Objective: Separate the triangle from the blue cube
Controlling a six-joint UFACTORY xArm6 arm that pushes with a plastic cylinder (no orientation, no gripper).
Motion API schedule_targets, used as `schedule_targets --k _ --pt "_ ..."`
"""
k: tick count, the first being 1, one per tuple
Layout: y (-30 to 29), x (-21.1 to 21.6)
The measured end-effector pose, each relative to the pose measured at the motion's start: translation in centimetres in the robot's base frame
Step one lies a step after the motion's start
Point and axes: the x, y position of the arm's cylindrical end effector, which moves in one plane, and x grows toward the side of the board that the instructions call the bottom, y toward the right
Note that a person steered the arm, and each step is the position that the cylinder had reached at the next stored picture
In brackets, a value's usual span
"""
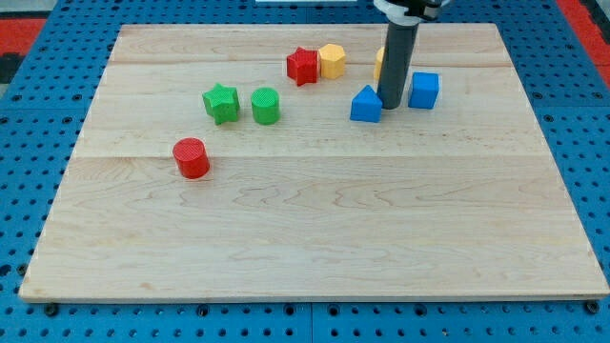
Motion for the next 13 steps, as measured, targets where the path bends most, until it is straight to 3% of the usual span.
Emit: schedule_targets --k 6,8,10,13 --pt "-2.2 2.2" --pt "-2.3 5.4" --pt "-5.2 3.8" --pt "-5.0 3.6"
